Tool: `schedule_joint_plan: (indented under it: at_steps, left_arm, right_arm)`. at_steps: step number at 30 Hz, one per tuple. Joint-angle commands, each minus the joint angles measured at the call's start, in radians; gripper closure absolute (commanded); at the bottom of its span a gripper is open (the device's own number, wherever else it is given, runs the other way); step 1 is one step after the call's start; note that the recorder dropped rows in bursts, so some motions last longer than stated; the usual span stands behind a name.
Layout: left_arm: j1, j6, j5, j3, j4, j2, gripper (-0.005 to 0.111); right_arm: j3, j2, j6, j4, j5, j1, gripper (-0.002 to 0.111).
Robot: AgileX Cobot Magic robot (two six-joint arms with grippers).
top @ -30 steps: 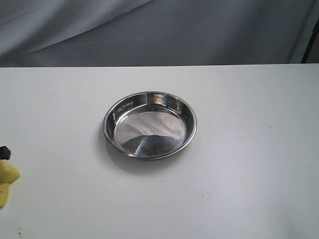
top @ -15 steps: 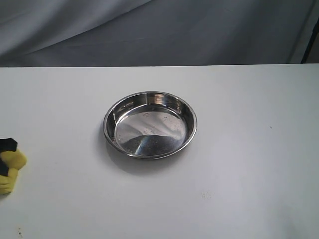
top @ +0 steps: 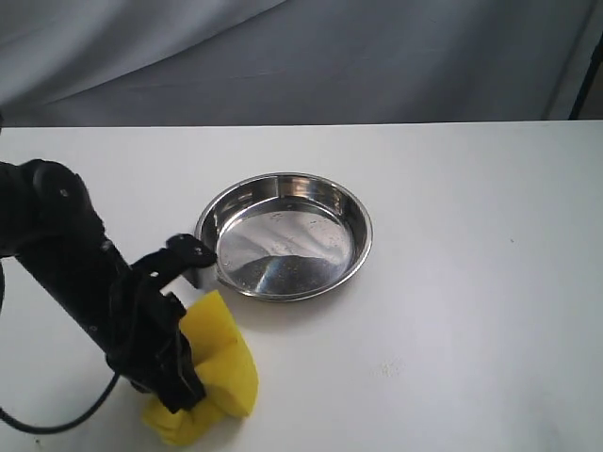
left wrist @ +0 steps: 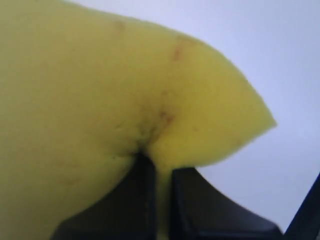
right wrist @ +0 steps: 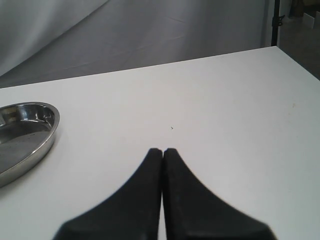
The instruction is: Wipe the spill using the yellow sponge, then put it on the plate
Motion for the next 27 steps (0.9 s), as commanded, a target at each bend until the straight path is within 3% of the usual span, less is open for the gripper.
schedule_joint_plan:
  at_steps: [1, 4, 8, 11, 17, 19, 22, 27]
  left_arm:
    - [-0.061, -0.056, 0.002, -0.002, 0.091, 0.001, 0.107]
    - [-0.033, -0.239, -0.053, -0.002, 0.217, 0.001, 0.107]
    - [0.063, -0.501, -0.09, -0.002, 0.386, 0.001, 0.107]
    - [0.173, -0.643, -0.1, -0.002, 0.457, 0.001, 0.107]
    - [0.458, -0.95, -0.1, -0.002, 0.596, 0.001, 0.107]
    - [0.549, -0.974, -0.096, -0.002, 0.579, 0.001, 0.107]
    - [0.632, -0.961, -0.094, -0.002, 0.519, 0.001, 0.107]
    - [0.621, -0.712, -0.096, -0.002, 0.301, 0.001, 0.107]
  right_arm:
    - [0.004, -0.007, -0.004, 0.004, -0.013, -0.005, 0.108]
    - [0.004, -0.007, -0.004, 0.004, -0.013, -0.005, 0.108]
    - [0.004, -0.007, -0.004, 0.004, -0.013, -0.005, 0.108]
    - [0.004, -0.007, -0.004, 0.004, -0.013, -0.005, 0.108]
    - [0.004, -0.007, -0.004, 0.004, -0.013, -0.005, 0.108]
    - [0.004, -0.007, -0.004, 0.004, -0.013, -0.005, 0.108]
    - [0.004, -0.007, -0.004, 0.004, -0.013, -0.005, 0.108]
    - [0.004, -0.007, -0.004, 0.004, -0.013, -0.005, 0.108]
